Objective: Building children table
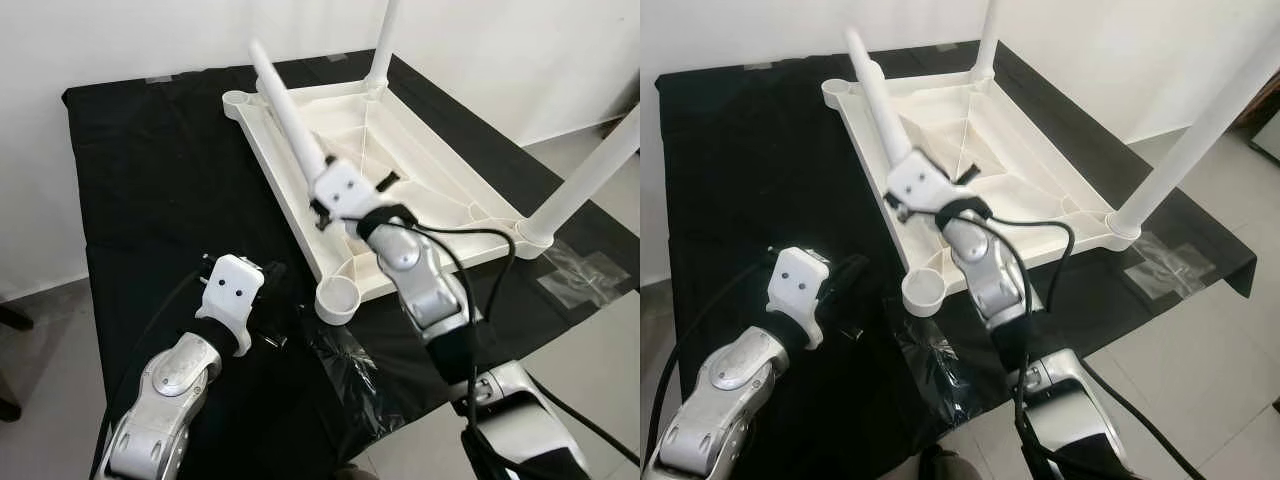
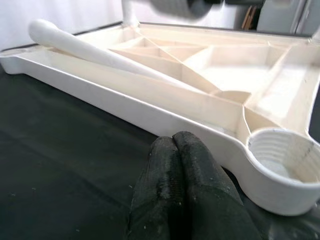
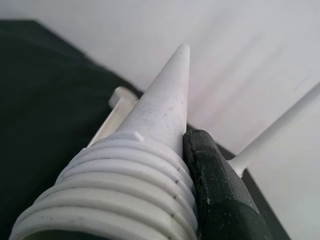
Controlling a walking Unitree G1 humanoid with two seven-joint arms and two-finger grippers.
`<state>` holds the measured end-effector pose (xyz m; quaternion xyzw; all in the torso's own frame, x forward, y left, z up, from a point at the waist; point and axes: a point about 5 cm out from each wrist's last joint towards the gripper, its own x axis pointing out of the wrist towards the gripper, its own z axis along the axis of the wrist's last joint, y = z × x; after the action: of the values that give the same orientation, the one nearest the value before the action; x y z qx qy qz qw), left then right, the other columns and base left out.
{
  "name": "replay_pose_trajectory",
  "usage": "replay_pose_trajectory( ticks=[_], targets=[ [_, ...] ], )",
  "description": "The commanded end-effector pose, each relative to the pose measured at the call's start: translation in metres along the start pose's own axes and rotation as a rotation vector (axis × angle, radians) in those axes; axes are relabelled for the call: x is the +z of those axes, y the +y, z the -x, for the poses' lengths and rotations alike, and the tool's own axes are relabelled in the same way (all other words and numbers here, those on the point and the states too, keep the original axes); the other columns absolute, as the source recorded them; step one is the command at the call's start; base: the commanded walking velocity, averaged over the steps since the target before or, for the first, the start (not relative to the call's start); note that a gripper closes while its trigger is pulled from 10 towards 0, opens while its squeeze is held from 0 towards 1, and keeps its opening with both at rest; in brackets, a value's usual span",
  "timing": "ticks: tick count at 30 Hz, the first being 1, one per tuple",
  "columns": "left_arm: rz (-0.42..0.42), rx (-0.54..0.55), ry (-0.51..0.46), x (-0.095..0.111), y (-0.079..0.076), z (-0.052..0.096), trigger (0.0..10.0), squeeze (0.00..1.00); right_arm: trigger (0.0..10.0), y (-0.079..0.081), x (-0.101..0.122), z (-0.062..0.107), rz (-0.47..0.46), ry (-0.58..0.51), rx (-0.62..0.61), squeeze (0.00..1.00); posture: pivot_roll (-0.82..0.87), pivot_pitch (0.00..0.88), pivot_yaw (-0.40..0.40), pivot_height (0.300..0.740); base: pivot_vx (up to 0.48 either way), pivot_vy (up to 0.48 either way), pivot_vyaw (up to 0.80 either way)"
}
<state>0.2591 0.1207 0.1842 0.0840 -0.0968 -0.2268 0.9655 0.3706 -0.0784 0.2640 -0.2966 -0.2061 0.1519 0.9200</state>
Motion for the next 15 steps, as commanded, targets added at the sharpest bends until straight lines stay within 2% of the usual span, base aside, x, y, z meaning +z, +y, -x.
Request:
replay_pose_trajectory(
  ticks=[1, 4, 5, 7, 8, 9, 10, 11, 12, 13, 15],
  targets=[
    [0.014, -0.018, 0.003, 0.001, 0.000, 0.002, 10.0, 0.00, 0.0, -0.013, 0.009, -0.001, -0.038, -0.059, -0.057, 0.00, 0.05, 0.206, -0.107, 0.740, 0.000, 0.000, 0.00],
    [0.023, -0.024, 0.001, 0.002, 0.001, 0.002, 10.0, 0.00, 0.0, -0.018, 0.011, -0.001, -0.064, -0.082, -0.073, 0.00, 0.05, 0.205, -0.107, 0.740, 0.000, 0.000, 0.00],
    [0.127, -0.040, -0.049, 0.014, 0.006, 0.002, 10.0, 0.00, 0.0, -0.033, 0.021, 0.000, -0.216, -0.185, -0.078, 0.00, 0.07, 0.203, -0.111, 0.740, 0.000, 0.000, 0.00],
    [0.127, -0.040, -0.049, 0.014, 0.006, 0.002, 10.0, 0.00, 0.0, -0.033, 0.021, 0.000, -0.216, -0.185, -0.078, 0.00, 0.07, 0.203, -0.111, 0.740, 0.000, 0.000, 0.00],
    [0.220, -0.035, -0.120, 0.028, 0.015, 0.000, 10.0, 0.00, 0.0, -0.045, 0.025, 0.002, -0.388, -0.249, -0.070, 0.00, 0.08, 0.199, -0.106, 0.740, 0.000, 0.000, 0.00],
    [0.271, -0.036, -0.164, 0.036, 0.020, -0.002, 10.0, 0.00, 2.5, -0.051, 0.025, 0.004, -0.488, -0.285, -0.049, 0.00, 0.08, 0.198, -0.104, 0.740, 0.000, 0.000, 0.00],
    [0.305, -0.039, -0.194, 0.041, 0.024, -0.002, 10.0, 0.00, 2.5, -0.055, 0.026, 0.005, -0.552, -0.315, -0.033, 0.00, 0.08, 0.197, -0.101, 0.740, 0.000, 0.000, 0.00],
    [0.305, -0.039, -0.194, 0.041, 0.024, -0.002, 10.0, 0.00, 2.5, -0.055, 0.026, 0.005, -0.552, -0.315, -0.033, 0.00, 0.08, 0.197, -0.101, 0.740, 0.000, 0.000, 0.00],
    [0.358, -0.061, -0.240, 0.051, 0.028, -0.003, 10.0, 0.00, 10.0, -0.061, 0.028, 0.010, -0.662, -0.375, 0.007, 0.00, 0.08, 0.195, -0.096, 0.740, 0.000, 0.000, 0.00],
    [0.358, -0.061, -0.240, 0.051, 0.028, -0.003, 10.0, 0.00, 10.0, -0.061, 0.028, 0.010, -0.662, -0.375, 0.007, 0.00, 0.08, 0.195, -0.096, 0.740, 0.000, 0.000, 0.00],
    [0.472, -0.121, -0.325, 0.067, 0.035, -0.004, 10.0, 0.00, 10.0, -0.074, 0.029, 0.019, -0.807, -0.467, 0.062, 0.00, 0.08, 0.193, -0.089, 0.740, 0.000, 0.000, 0.00]
  ],
)
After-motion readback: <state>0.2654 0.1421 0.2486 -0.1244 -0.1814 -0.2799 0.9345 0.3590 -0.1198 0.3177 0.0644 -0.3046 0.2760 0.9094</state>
